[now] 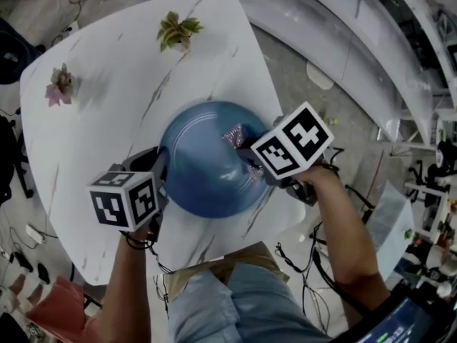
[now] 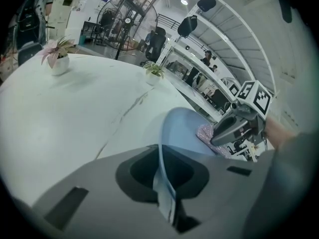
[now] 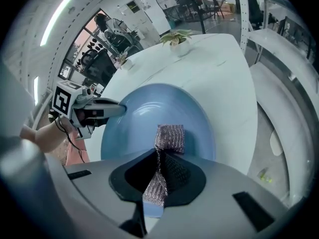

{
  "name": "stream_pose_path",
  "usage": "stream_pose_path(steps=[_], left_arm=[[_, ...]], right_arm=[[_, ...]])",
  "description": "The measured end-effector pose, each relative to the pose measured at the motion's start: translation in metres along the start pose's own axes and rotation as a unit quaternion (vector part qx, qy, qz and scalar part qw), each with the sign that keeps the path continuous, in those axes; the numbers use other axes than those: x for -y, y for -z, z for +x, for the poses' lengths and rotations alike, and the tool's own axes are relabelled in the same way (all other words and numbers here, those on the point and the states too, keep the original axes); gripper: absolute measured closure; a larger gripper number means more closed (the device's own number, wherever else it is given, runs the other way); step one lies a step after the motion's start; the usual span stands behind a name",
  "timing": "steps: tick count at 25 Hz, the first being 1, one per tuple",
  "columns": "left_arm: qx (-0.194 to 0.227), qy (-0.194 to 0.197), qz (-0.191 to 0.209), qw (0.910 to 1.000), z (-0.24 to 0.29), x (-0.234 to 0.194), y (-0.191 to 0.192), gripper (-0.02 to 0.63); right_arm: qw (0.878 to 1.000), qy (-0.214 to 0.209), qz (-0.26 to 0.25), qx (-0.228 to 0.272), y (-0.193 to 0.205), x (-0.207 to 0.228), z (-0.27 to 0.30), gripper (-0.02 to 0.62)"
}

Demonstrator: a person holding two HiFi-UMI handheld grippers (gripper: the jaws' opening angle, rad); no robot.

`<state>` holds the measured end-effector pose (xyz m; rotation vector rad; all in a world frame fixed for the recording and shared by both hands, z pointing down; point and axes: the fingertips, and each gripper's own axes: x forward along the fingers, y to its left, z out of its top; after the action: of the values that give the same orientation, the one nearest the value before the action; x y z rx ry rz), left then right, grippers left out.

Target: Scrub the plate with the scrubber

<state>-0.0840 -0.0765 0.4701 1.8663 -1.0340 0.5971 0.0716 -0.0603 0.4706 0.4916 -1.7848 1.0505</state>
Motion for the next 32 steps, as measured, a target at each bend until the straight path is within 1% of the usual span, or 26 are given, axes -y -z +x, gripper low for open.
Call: stream_pose_path(steps=[4, 8, 15, 19, 25, 29, 32], left_arm=[[0.0, 0.003, -0.003, 1.0, 0.001, 0.0, -0.001, 0.588], [0.001, 0.004, -0.009, 0.9999, 0.001, 0.0, -0.001, 0.589], [0.002, 0.006, -0.017, 0.9998, 0.002, 0.0, -0.001, 0.589], [0.006, 0.004, -0.022, 0.9997, 0.002, -0.001, -0.001, 0.589], [0.008, 0.006, -0.021, 0.9997, 0.001, -0.003, -0.001, 0.589], [0.009, 0.005, -0.02, 0.9997, 0.001, -0.004, 0.0, 0.589], [0.007, 0.001, -0.02, 0.9998, 0.001, -0.005, 0.001, 0.589]], right_arm=[[1.0, -0.007, -0.015, -0.005, -0.024, -0.002, 0.005, 0.546], [0.999, -0.021, -0.036, -0.017, -0.044, -0.014, 0.014, 0.546], [0.996, -0.046, -0.067, -0.029, -0.059, -0.045, 0.032, 0.546], [0.994, -0.059, -0.081, -0.036, -0.053, -0.067, 0.041, 0.546], [0.991, -0.081, -0.097, -0.043, -0.03, -0.1, 0.053, 0.546], [0.991, -0.079, -0.099, -0.047, -0.011, -0.108, 0.055, 0.546], [0.991, -0.083, -0.089, -0.049, 0.005, -0.107, 0.053, 0.546]])
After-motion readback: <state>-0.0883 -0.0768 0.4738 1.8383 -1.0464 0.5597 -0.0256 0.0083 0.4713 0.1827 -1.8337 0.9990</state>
